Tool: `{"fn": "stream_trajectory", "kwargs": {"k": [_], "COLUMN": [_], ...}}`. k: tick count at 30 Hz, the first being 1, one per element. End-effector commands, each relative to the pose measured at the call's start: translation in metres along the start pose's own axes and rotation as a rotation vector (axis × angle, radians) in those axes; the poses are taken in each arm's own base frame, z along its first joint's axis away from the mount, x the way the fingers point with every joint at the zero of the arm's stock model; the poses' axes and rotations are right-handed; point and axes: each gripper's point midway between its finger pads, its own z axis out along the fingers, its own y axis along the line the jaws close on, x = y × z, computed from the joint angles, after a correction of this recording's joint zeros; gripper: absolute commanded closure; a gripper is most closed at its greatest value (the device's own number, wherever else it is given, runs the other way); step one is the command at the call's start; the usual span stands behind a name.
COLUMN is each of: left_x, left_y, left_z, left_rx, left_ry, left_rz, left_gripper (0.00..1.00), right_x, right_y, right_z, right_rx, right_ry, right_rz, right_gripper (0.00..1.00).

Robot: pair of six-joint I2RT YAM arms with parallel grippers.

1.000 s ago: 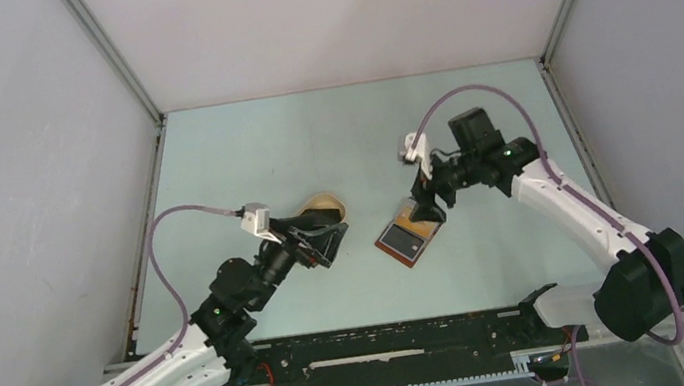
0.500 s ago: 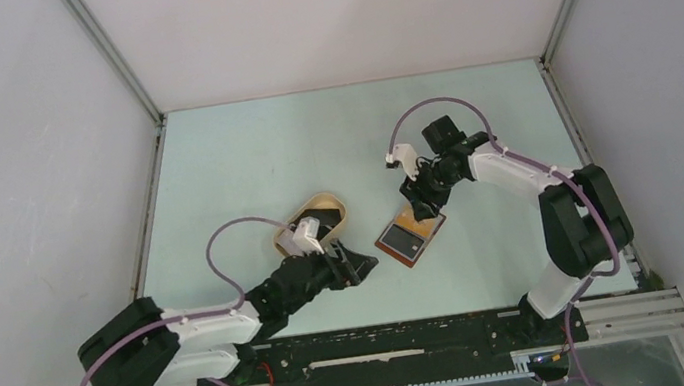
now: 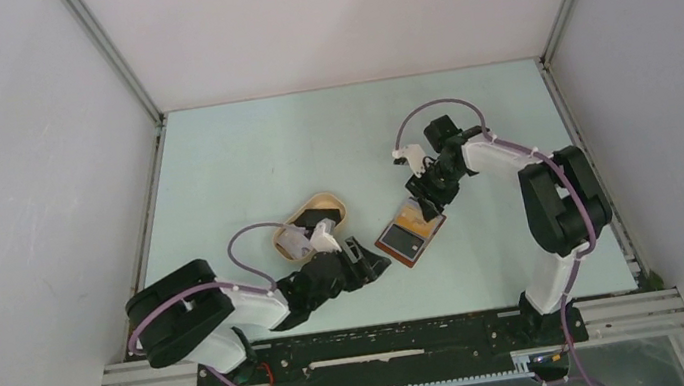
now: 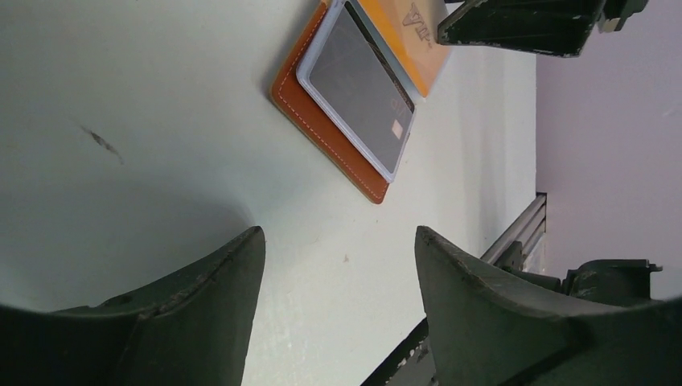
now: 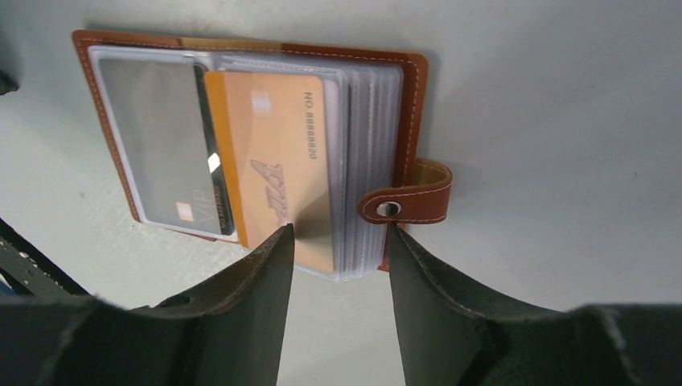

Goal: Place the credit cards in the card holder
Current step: Close the card holder at the center of the board.

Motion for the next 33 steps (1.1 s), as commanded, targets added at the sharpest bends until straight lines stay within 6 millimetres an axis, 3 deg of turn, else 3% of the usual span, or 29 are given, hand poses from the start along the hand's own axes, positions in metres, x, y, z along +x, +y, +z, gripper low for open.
{"fn": "stream_trajectory", "kwargs": {"k": [1, 17, 33], "left_x": [-0.014, -0.007, -0.021], "left_y": [-0.026, -0.027, -0.021], "left_z": [0.008, 0.031, 0.053], "left_rx": [0.057, 0.091, 0.055], "left_ry": [-0.060, -0.042, -0.048], "left_rz": [-0.078, -0.166, -0.173], "left_gripper": [0.26, 0.23, 0.25], "right_x": [-0.002, 0.020, 0.015], "right_y": [-0.009, -0.012, -0.003], "right_z": [-0.003, 0.011, 0.010], "right_rx": [0.013, -0.045, -0.063], "right_ry": [0.022, 0.132, 0.126], "right_rz": [0.055, 0.125, 0.100], "right_gripper": [0.46, 0.58, 0.59]}}
